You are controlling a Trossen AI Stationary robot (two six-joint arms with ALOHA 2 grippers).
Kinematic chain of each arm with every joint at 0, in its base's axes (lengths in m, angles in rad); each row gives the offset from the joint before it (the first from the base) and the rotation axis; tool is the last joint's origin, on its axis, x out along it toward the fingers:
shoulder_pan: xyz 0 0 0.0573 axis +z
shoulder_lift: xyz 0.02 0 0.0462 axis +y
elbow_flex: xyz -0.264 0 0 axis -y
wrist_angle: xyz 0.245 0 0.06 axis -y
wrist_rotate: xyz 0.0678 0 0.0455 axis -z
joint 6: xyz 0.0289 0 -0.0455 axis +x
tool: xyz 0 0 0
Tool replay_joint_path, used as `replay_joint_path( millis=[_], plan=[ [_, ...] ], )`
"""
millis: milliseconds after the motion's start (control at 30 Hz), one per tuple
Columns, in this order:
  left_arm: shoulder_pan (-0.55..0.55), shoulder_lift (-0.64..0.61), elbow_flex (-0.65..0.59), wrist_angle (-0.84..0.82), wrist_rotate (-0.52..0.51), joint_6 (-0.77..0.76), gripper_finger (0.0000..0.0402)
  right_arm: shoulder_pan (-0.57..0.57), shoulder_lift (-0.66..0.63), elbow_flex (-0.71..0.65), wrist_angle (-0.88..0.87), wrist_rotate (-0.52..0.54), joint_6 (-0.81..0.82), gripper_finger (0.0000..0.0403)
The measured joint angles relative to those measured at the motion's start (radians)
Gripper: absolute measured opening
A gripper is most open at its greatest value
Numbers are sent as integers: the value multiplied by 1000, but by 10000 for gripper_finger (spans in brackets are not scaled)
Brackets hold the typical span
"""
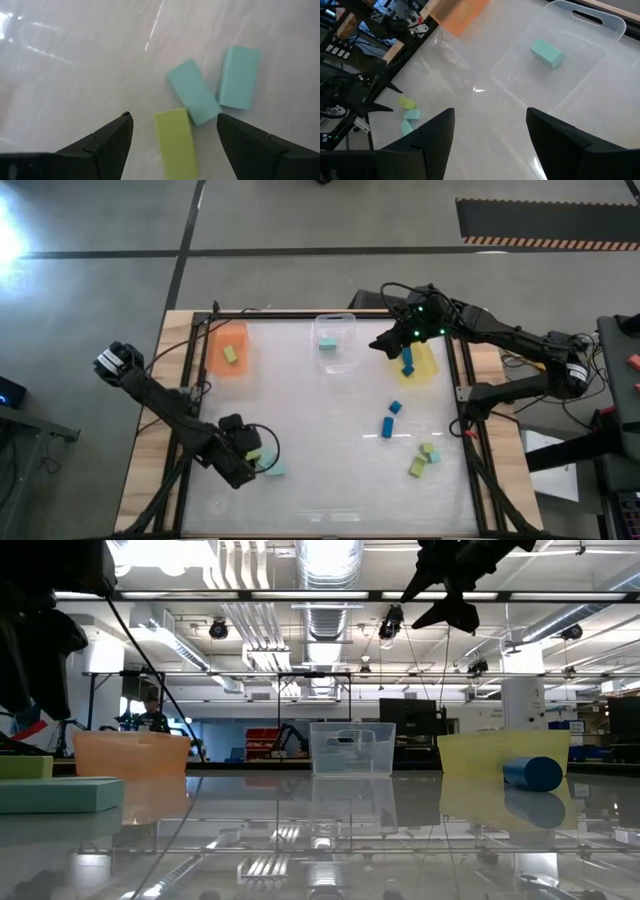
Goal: Sort & place blocks by color
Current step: Put the light green block into the orange bin
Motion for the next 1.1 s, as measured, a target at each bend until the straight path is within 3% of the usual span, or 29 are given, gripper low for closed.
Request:
replay_joint_path(
  millis=[633, 833, 1100],
  plan=[
    [1, 0, -123, 115, 27, -30, 266, 0, 0, 0, -1, 0, -2, 237],
    [1, 0, -143, 123, 52, -30, 222, 0, 0, 0, -1, 0, -2, 237],
    [1, 0, -143, 127, 68, -31, 134, 0, 0, 0, -1, 0, -2, 238]
  ],
)
